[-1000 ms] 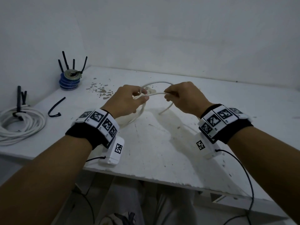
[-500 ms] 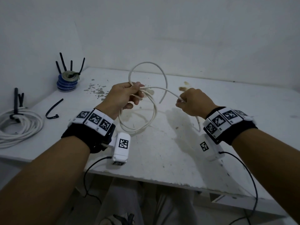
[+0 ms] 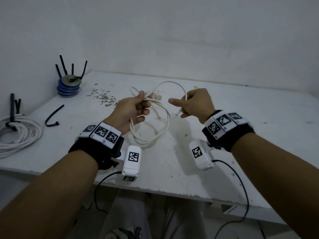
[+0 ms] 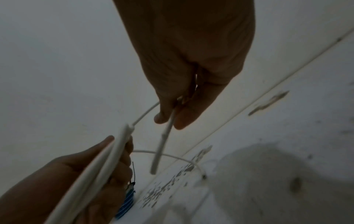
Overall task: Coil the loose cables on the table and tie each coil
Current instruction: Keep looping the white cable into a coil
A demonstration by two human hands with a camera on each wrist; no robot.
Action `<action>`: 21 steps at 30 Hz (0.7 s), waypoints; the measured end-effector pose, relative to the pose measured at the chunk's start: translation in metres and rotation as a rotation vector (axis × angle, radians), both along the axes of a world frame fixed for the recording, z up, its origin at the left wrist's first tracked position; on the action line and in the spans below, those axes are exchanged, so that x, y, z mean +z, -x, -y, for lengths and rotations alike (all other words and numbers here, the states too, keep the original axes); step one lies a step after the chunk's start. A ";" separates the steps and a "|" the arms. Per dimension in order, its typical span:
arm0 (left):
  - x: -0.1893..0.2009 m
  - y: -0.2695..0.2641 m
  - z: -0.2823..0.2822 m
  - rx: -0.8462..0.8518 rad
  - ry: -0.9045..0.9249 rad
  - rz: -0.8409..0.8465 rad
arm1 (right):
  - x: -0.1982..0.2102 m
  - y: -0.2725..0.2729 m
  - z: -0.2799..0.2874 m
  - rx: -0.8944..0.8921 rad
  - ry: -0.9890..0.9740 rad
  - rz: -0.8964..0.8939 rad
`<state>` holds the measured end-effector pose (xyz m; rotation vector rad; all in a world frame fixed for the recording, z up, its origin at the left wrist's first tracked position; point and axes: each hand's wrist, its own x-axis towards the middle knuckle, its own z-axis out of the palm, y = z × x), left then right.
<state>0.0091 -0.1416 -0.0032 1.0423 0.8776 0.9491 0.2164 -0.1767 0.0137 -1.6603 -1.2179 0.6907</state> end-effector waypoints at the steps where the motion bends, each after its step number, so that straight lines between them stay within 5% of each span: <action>1: 0.000 -0.001 0.001 -0.004 0.002 0.007 | -0.002 0.007 0.000 0.020 -0.002 -0.067; 12: -0.004 -0.003 0.004 0.026 -0.183 -0.130 | 0.005 0.031 0.010 0.272 0.286 -0.781; 21: -0.007 -0.004 0.002 0.129 -0.274 -0.139 | 0.007 0.037 0.017 0.358 0.314 -0.085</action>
